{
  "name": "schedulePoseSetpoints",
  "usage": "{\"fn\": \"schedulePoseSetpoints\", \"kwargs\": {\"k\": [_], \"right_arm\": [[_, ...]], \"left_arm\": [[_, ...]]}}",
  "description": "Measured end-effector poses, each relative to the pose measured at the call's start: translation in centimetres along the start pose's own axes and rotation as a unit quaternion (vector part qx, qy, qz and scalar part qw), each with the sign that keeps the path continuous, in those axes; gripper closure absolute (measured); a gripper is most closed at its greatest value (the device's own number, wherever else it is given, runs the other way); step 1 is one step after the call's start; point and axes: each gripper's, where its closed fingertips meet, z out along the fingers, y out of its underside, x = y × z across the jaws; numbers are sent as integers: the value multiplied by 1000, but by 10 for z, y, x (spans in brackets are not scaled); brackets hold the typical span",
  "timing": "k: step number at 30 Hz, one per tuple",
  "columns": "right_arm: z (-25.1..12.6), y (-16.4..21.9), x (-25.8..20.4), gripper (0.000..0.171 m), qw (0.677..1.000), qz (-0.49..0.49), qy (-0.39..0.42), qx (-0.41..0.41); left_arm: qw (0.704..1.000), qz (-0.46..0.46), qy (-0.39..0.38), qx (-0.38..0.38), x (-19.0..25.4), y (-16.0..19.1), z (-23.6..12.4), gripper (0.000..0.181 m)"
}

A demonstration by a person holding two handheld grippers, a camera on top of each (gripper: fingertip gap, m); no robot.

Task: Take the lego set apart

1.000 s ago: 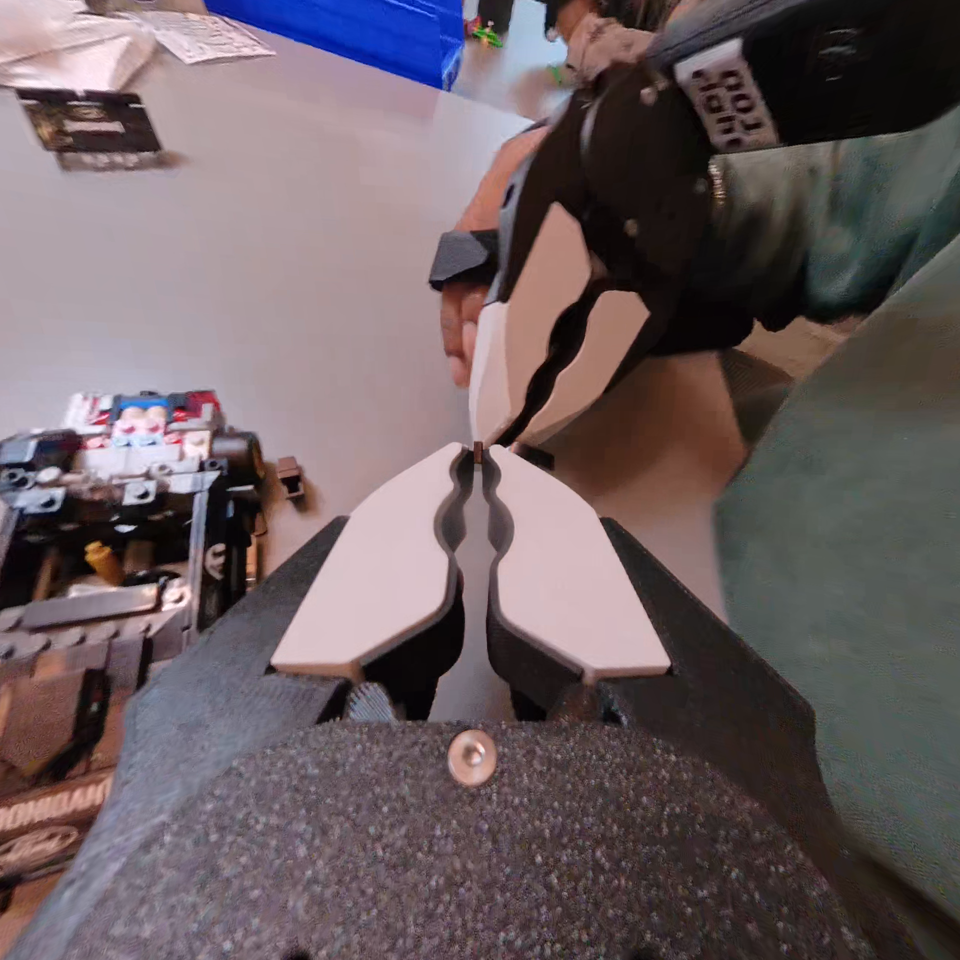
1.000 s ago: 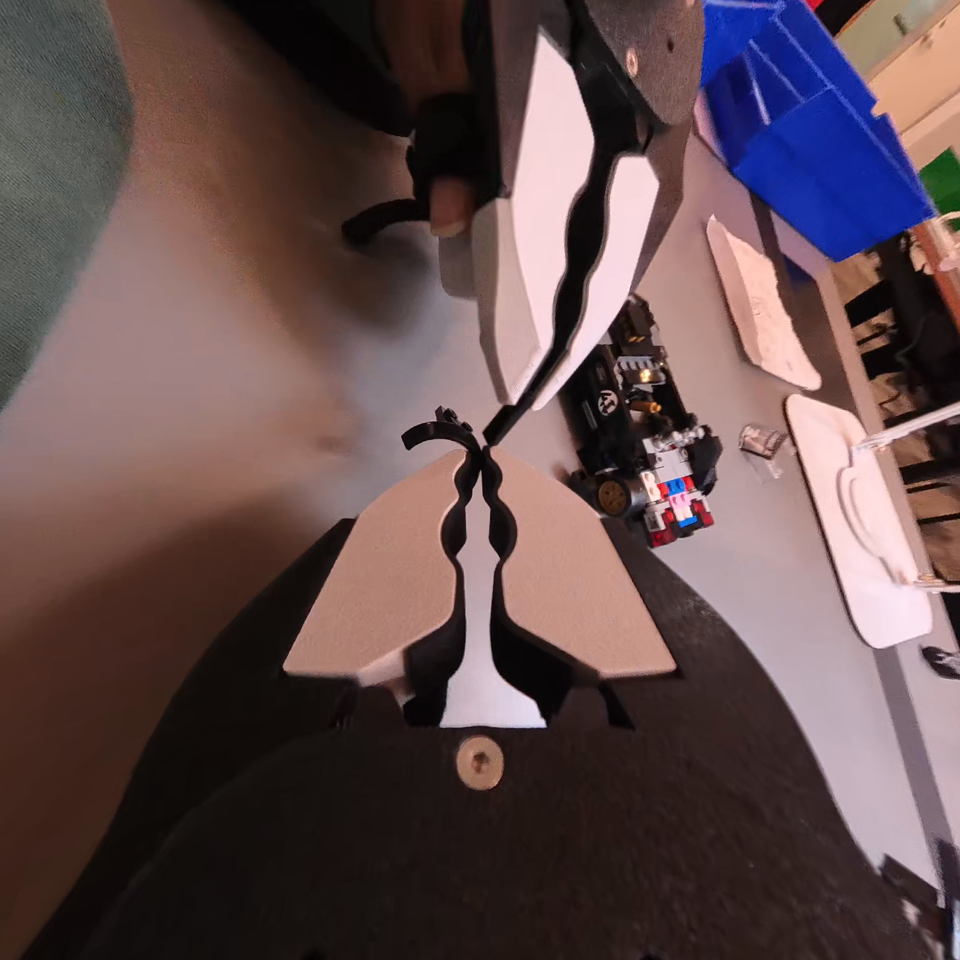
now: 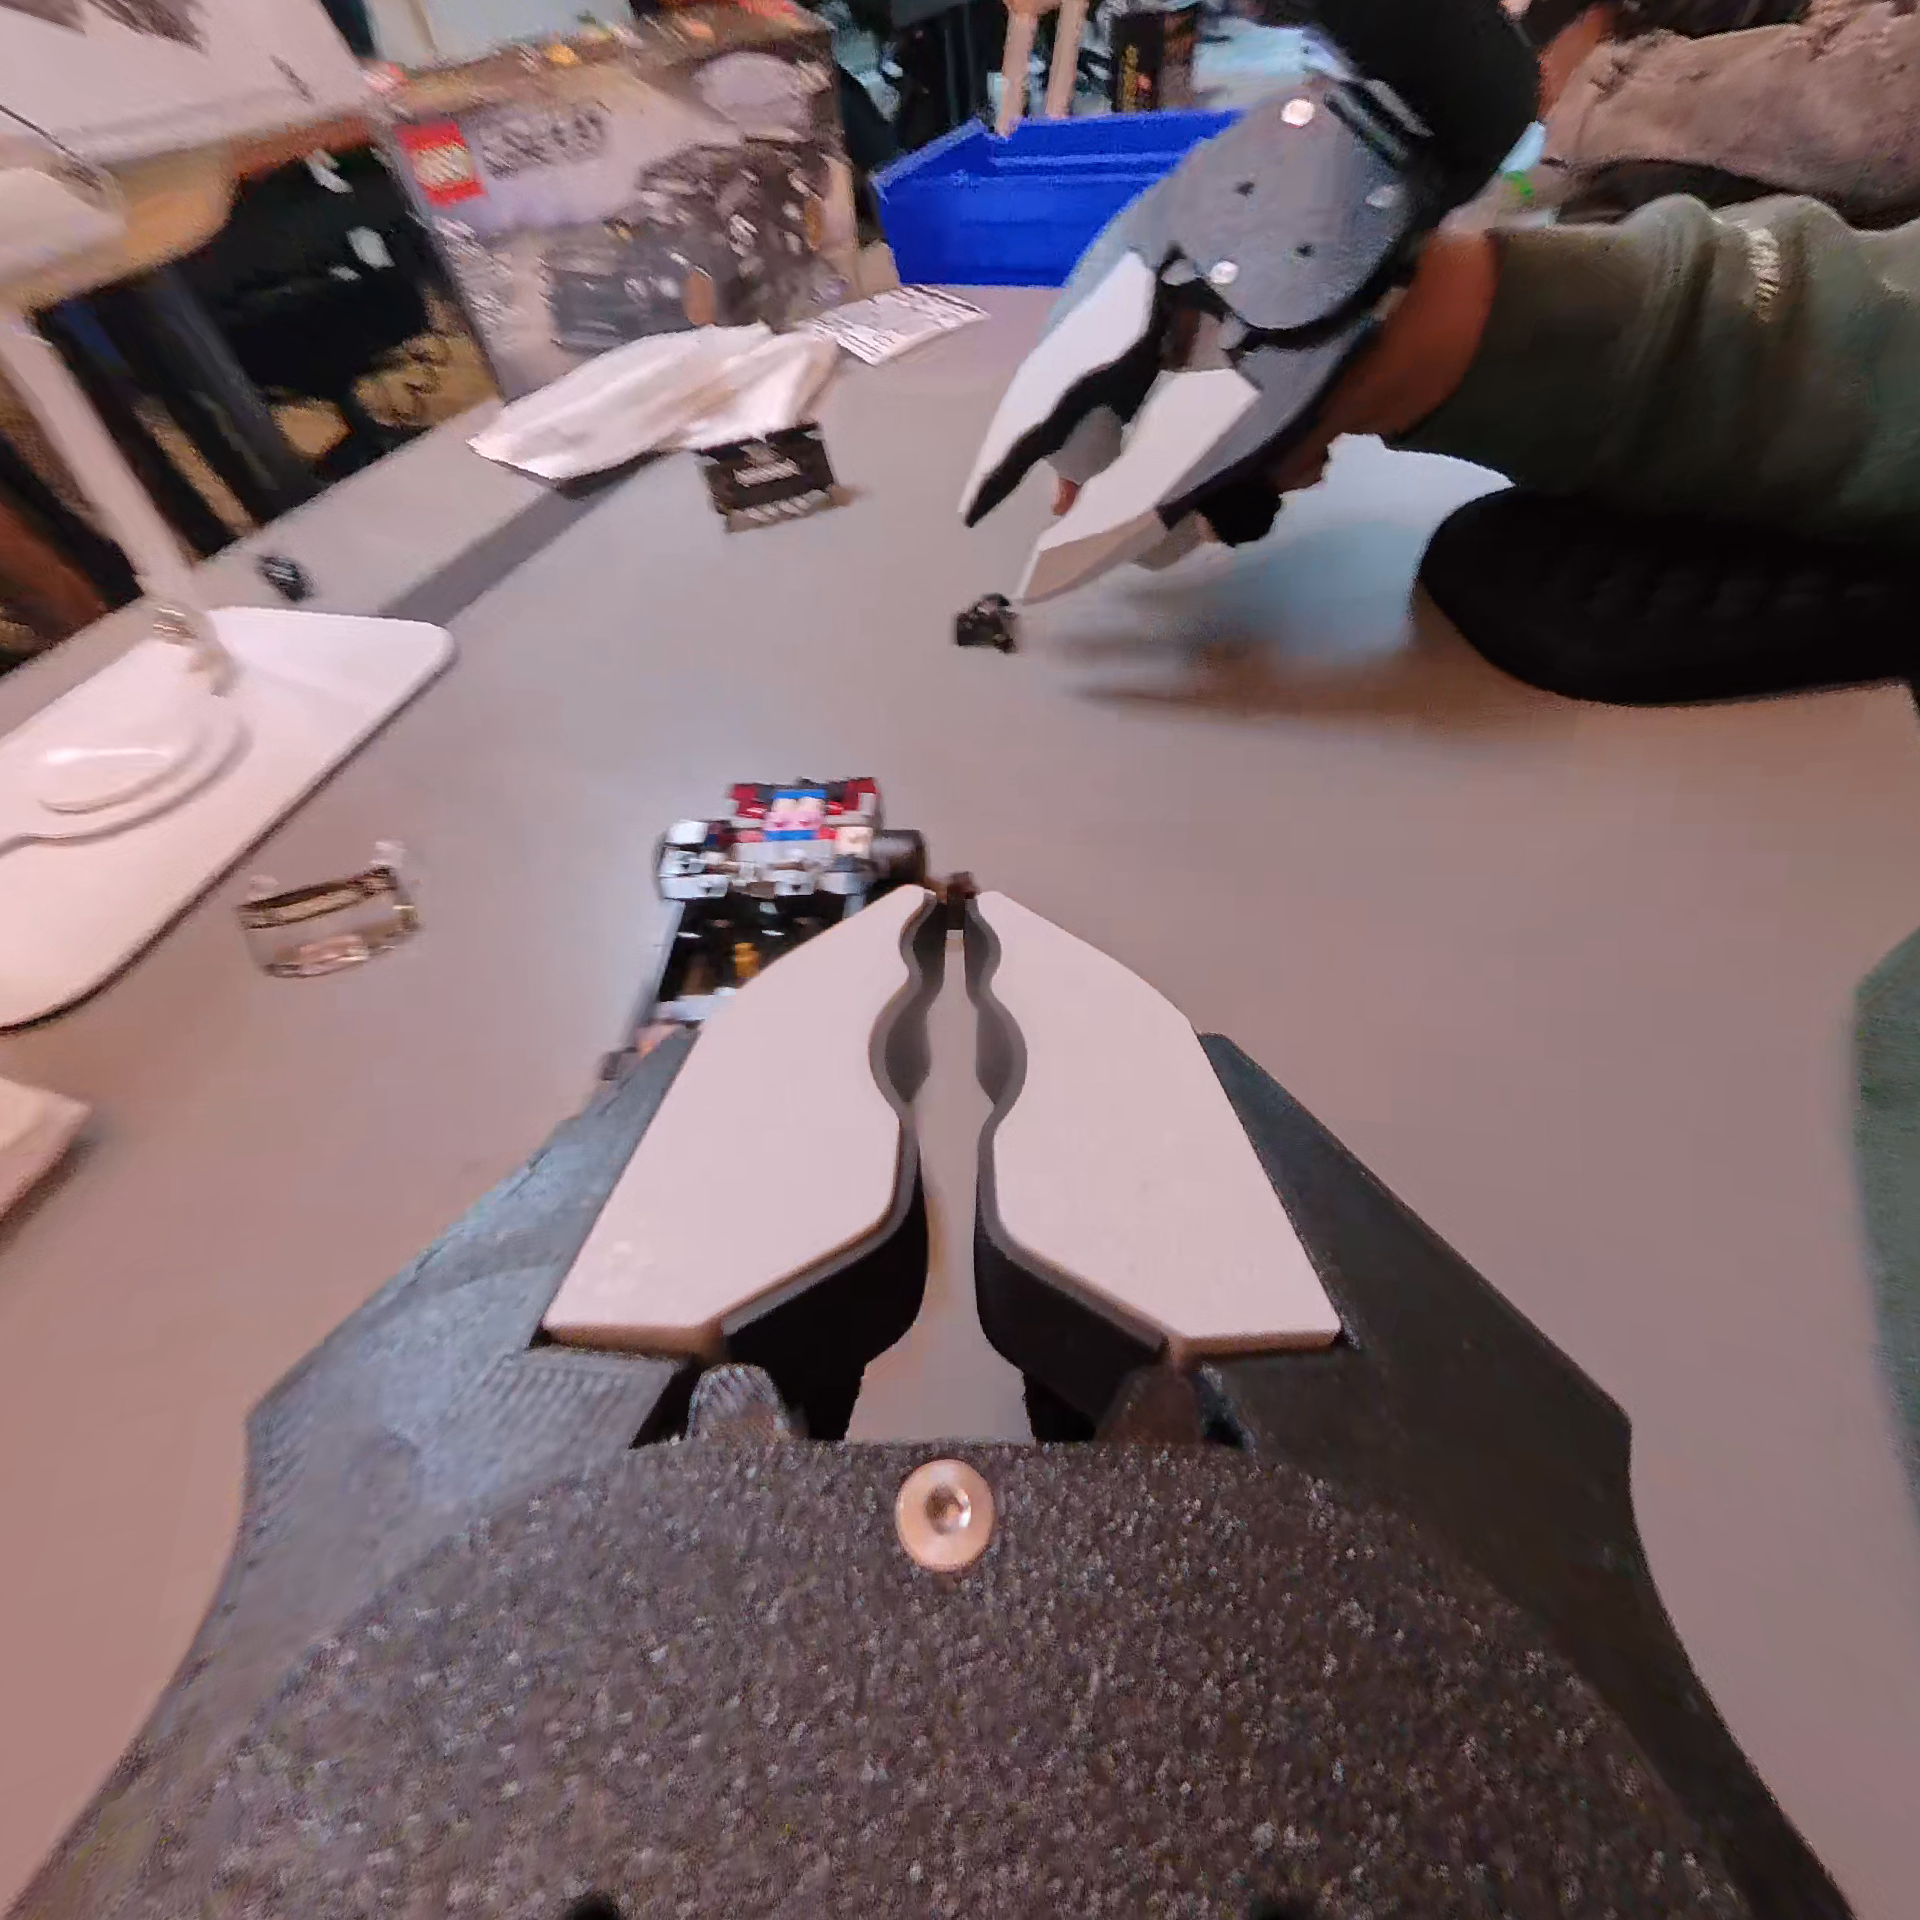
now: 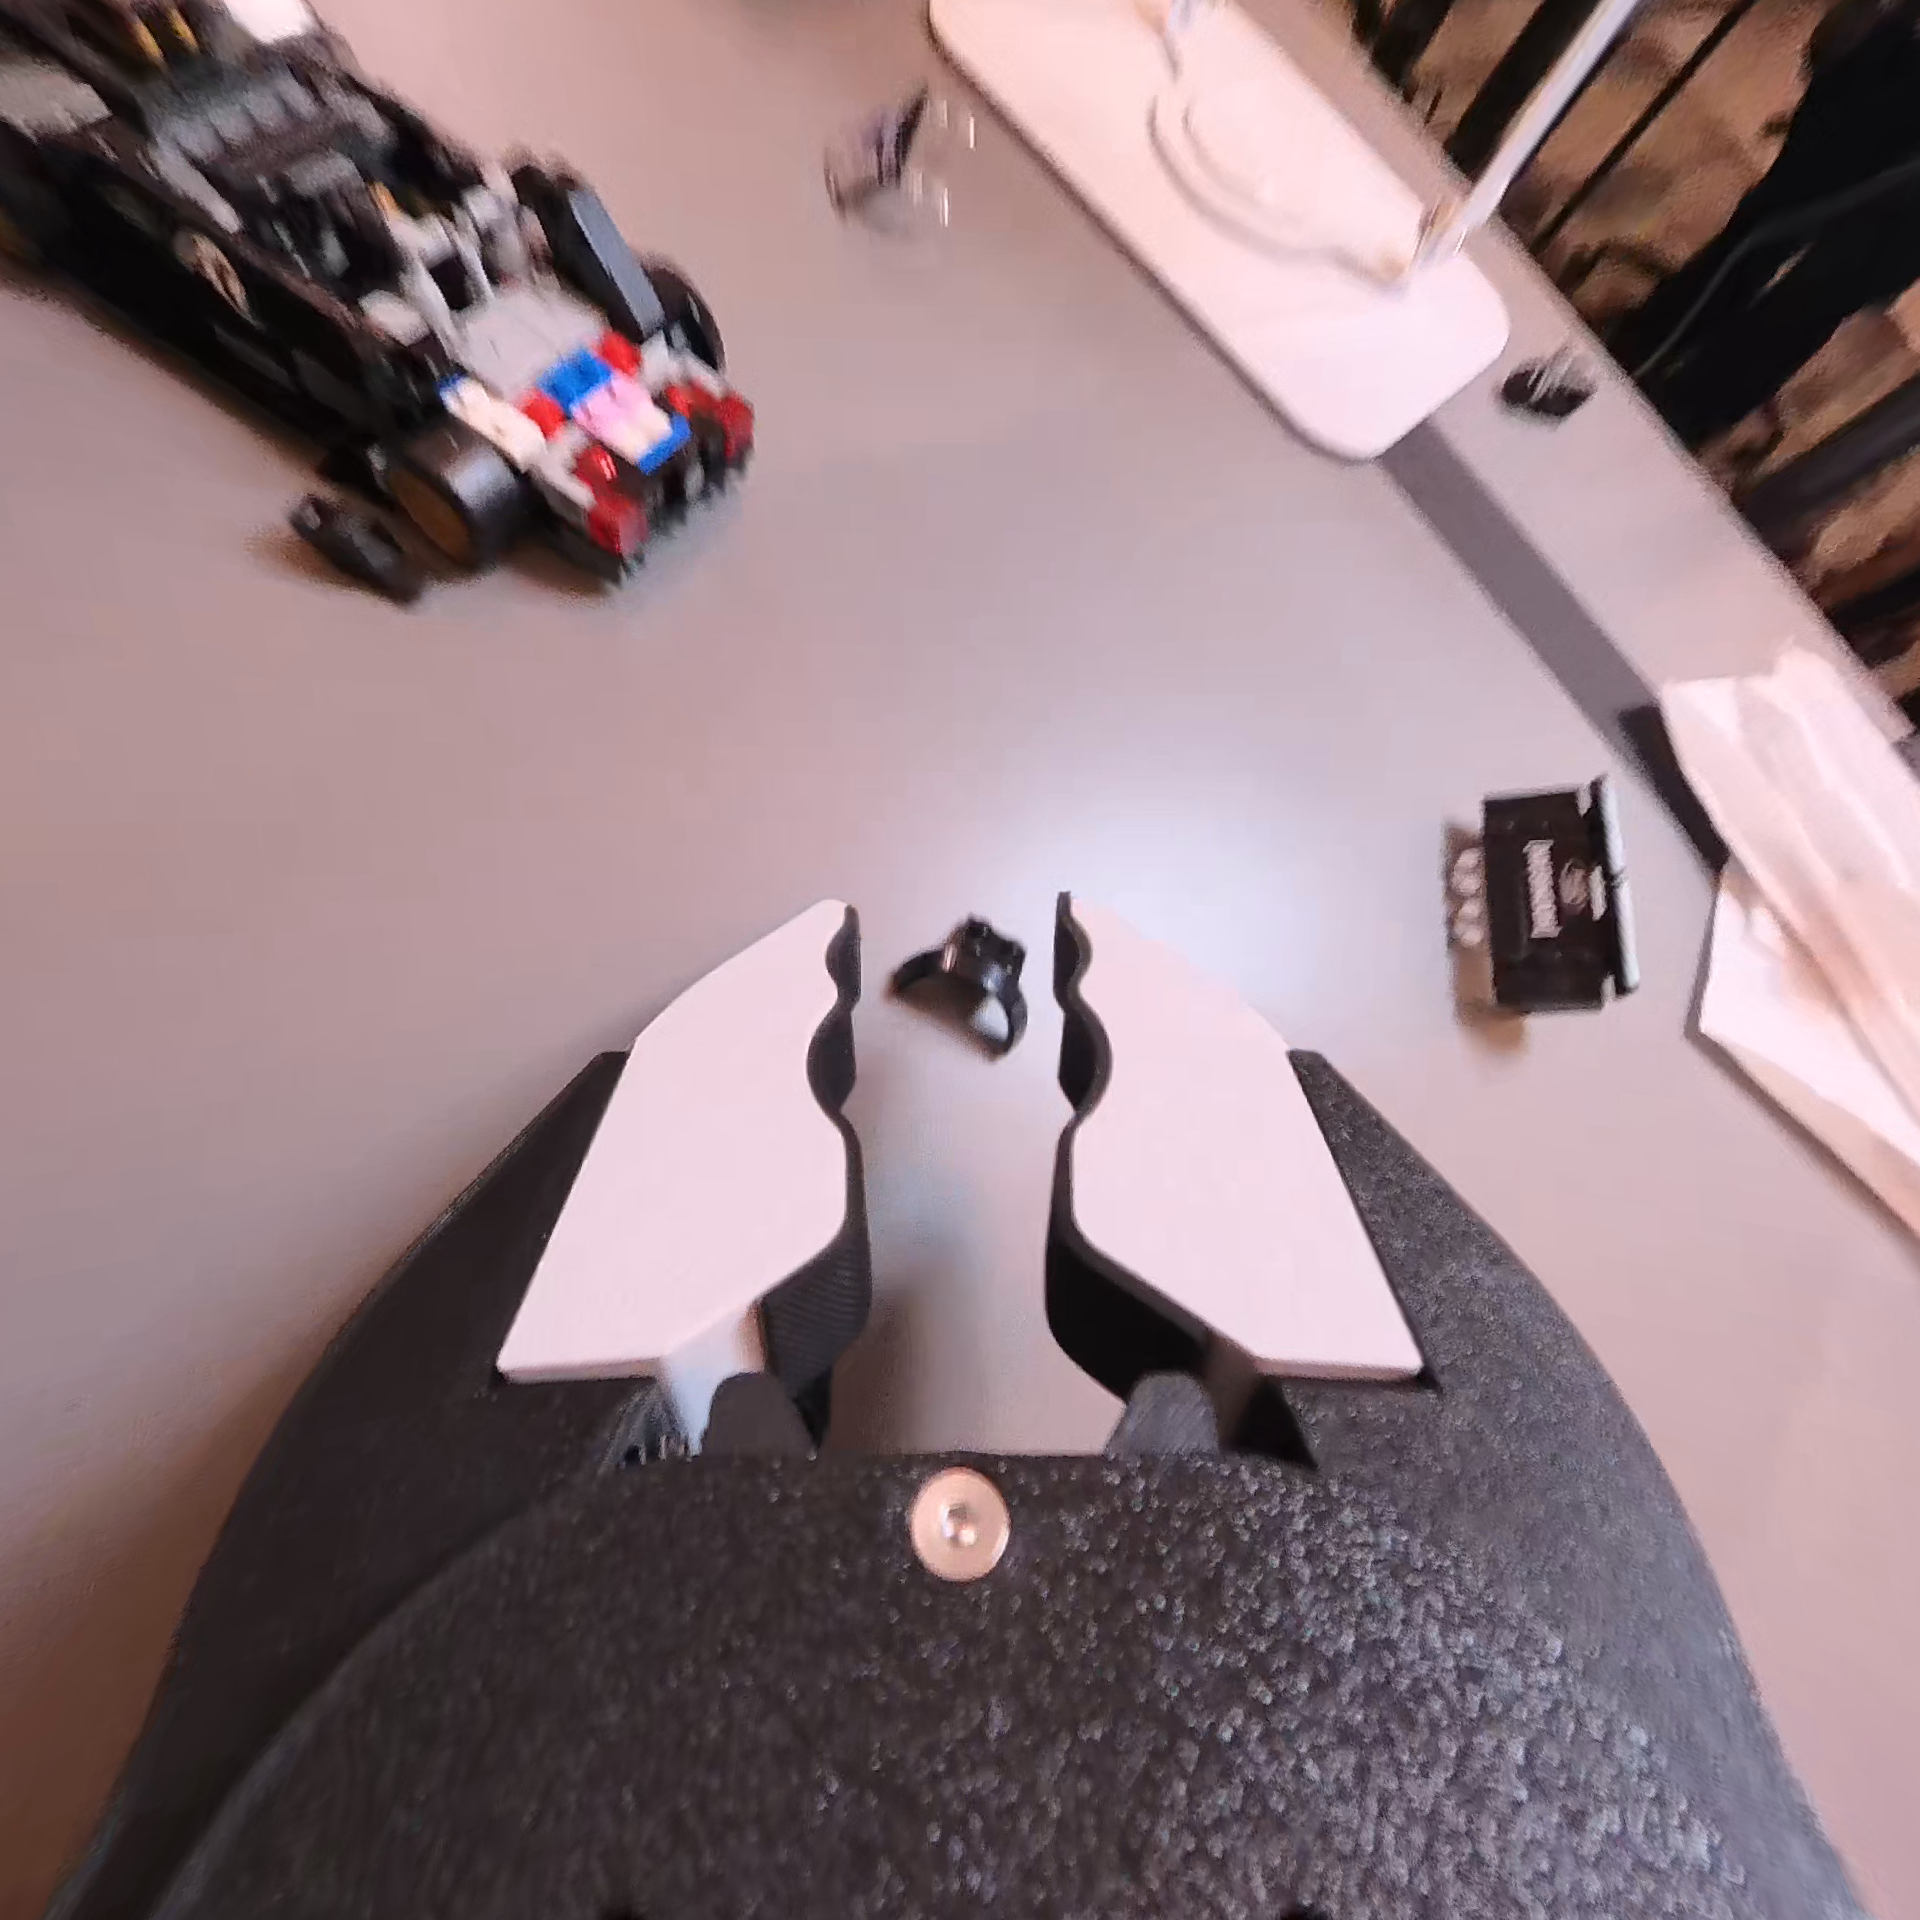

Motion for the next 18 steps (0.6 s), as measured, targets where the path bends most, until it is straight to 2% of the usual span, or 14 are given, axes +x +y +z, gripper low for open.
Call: {"fn": "schedulePoseSetpoints", "kwargs": {"k": [3, 5, 7, 10, 13, 16, 18], "right_arm": [[-6, -19, 2, 134, 998, -4, 22, 52], [-6, -19, 7, 133, 998, -1, 35, 51], [-5, -14, 11, 132, 998, 1, 41, 39], [-5, -10, 14, 133, 999, 10, 41, 29], [-2, -7, 13, 134, 999, 1, 41, 20], [-1, -5, 11, 134, 999, -2, 38, 13], [0, -4, 12, 134, 999, 0, 40, 11]], "left_arm": [[996, 20, -85, 18, -34, -12, -27, 178], [982, 33, -184, 0, -70, -15, -62, 178], [956, 35, -290, -35, -107, -10, -112, 178], [907, -9, -394, -147, -147, 28, -185, 178], [877, -93, -408, -236, -160, 78, -225, 177], [878, -152, -380, -249, -158, 105, -228, 177], [885, -195, -341, -249, -150, 117, -221, 167]]}}
